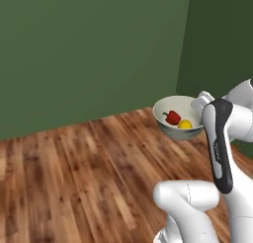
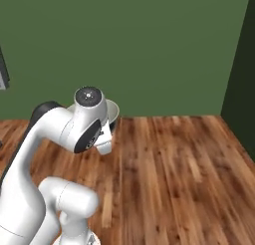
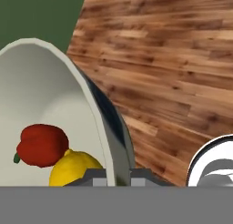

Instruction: Place the bowl with the bell pepper and lemon on the top shelf of the fridge. Place the bowl with the fish and chicken drumstick on the second highest shelf of the fridge.

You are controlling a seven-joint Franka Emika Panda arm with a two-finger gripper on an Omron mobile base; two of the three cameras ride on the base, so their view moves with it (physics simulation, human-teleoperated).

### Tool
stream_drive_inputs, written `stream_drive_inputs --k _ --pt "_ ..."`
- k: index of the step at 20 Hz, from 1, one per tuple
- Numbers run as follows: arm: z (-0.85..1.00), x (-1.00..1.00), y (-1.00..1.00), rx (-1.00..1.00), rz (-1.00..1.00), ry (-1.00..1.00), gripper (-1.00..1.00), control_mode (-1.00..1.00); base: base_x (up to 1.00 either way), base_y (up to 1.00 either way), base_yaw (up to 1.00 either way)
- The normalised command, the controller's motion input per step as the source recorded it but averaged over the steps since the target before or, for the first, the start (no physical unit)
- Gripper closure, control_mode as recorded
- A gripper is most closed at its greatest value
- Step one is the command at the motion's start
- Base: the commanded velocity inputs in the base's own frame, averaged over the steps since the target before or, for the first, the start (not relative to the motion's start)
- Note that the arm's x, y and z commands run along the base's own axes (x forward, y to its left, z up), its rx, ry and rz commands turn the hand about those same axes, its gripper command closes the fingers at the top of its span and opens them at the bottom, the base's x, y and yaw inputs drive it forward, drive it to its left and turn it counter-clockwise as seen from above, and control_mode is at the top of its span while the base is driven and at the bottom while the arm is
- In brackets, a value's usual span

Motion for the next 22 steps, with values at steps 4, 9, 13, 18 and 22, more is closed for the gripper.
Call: stream_drive_inputs --k 4,9,13,18,22 --pt "0.0 0.0 0.0 0.0 0.0 0.0 1.0 1.0 1.0 -0.17 0.21" --pt "0.0 0.0 0.0 0.0 0.0 0.0 1.0 1.0 1.0 -0.09 0.41" --pt "0.0 0.0 0.0 0.0 0.0 0.0 1.0 1.0 0.93 0.0 0.56" --pt "0.0 0.0 0.0 0.0 0.0 0.0 1.0 1.0 0.93 -0.04 0.62" --pt "0.0 0.0 0.0 0.0 0.0 0.0 1.0 1.0 0.99 -0.34 0.61"
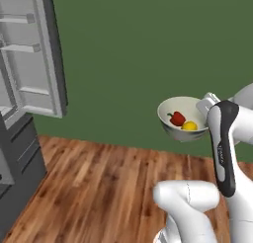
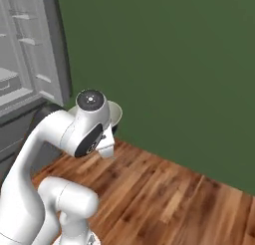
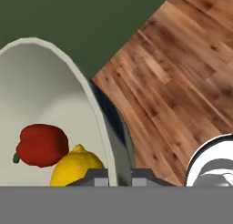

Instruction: Place the bowl with the bell pepper and lemon on the top shelf of the fridge. Place the bowl with the fish and chicken drumstick on the second highest shelf of the fridge.

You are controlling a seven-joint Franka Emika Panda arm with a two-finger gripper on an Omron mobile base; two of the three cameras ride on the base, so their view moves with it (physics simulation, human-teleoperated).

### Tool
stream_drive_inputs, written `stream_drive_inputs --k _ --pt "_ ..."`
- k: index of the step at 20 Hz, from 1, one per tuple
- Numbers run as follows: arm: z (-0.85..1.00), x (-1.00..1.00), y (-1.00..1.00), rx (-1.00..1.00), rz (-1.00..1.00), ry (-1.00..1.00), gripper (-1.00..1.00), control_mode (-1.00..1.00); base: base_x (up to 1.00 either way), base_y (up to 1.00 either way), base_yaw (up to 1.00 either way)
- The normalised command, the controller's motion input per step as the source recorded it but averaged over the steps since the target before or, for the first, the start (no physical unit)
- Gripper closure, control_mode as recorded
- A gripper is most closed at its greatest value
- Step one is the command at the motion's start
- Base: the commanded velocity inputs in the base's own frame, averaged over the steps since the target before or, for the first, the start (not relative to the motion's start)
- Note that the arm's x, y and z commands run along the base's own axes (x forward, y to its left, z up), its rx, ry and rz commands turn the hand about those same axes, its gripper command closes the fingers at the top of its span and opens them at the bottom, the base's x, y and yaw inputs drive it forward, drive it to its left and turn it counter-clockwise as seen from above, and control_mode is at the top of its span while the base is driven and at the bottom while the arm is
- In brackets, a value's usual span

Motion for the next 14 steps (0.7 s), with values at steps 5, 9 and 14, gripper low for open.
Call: stream_drive_inputs --k 5,9,14 --pt "0.0 0.0 0.0 0.0 0.0 0.0 1.0 1.0 0.7 -0.55 0.69" --pt "0.0 0.0 0.0 0.0 0.0 0.0 1.0 1.0 0.21 -0.28 0.88" --pt "0.0 0.0 0.0 0.0 0.0 0.0 1.0 1.0 0.03 -0.17 0.93"
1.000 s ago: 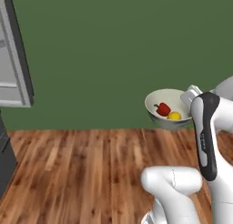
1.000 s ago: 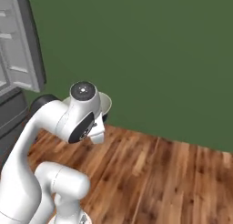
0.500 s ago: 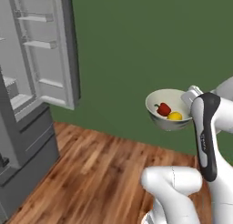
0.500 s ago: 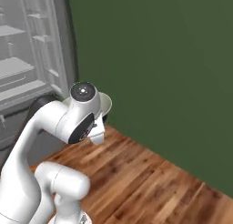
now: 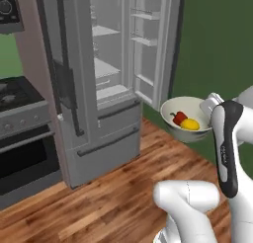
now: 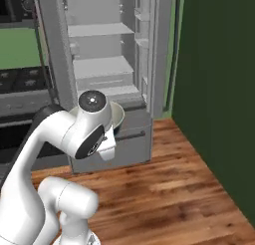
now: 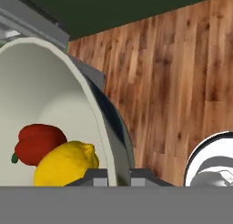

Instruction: Place the bowl with the bell pepper and lemon on the top shelf of the fridge. Place the bowl with the fish and chicken drumstick on the second highest shelf of the fridge.

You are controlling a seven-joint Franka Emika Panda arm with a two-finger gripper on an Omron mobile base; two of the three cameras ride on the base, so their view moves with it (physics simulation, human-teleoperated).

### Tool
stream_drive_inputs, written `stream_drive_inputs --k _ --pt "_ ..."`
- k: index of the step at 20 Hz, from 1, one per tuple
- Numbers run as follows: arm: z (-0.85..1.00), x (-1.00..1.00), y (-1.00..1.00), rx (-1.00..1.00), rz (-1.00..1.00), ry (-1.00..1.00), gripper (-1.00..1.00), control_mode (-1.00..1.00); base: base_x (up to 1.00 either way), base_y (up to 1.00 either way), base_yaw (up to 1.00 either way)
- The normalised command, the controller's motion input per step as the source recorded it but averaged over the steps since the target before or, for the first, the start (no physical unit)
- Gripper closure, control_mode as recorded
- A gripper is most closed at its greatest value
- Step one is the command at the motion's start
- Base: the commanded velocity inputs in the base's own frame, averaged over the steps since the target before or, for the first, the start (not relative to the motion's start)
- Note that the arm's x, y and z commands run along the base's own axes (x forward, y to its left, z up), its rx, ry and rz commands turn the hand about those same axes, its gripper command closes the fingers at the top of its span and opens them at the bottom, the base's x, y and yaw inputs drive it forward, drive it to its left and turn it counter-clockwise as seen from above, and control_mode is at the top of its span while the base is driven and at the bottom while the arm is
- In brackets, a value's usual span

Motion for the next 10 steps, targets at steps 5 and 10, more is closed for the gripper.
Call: stream_drive_inputs --k 5,10 --pt "0.0 0.0 0.0 0.0 0.0 0.0 1.0 1.0 0.16 -0.44 0.77" --pt "0.0 0.0 0.0 0.0 0.0 0.0 1.0 1.0 0.29 -0.47 0.5"
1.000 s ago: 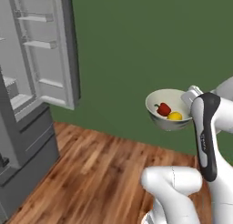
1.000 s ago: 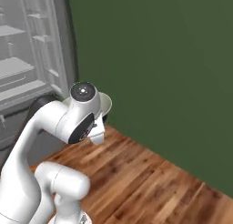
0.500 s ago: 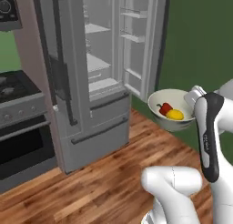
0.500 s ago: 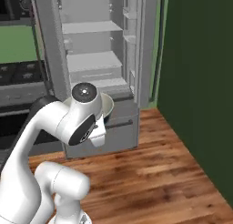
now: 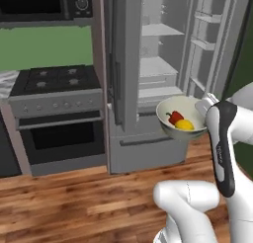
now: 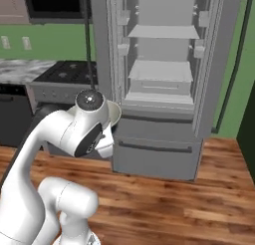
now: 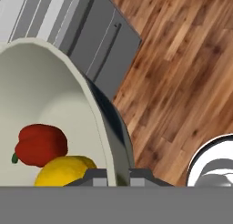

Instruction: Place the bowl with the bell pepper and lemon on the top shelf of the fridge. Place the bowl with the fish and chicken drumstick on the second highest shelf of the fridge.

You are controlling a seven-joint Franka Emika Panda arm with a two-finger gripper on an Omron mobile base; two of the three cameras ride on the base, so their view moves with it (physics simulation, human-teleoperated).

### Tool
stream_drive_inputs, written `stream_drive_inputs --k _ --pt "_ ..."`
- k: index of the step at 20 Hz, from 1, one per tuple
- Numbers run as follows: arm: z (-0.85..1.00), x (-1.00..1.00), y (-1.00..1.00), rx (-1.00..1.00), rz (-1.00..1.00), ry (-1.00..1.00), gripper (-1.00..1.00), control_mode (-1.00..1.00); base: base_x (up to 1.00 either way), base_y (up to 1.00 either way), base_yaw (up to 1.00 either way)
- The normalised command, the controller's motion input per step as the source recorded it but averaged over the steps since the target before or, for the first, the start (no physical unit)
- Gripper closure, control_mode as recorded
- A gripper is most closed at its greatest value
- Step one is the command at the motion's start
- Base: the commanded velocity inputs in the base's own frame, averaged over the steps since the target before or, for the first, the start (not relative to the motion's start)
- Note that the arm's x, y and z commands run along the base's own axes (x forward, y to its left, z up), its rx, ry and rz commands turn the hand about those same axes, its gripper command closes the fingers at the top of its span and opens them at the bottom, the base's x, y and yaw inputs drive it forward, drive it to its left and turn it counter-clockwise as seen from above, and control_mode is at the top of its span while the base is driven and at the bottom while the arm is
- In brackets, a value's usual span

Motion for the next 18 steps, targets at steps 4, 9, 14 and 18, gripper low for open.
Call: stream_drive_inputs --k 4,9,14,18 --pt "0.0 0.0 0.0 0.0 0.0 0.0 1.0 1.0 0.0 -0.07 0.17" --pt "0.0 0.0 0.0 0.0 0.0 0.0 1.0 1.0 -0.01 -0.67 0.06" --pt "0.0 0.0 0.0 0.0 0.0 0.0 1.0 1.0 0.19 -0.66 0.01" --pt "0.0 0.0 0.0 0.0 0.0 0.0 1.0 1.0 0.47 -0.29 0.0"
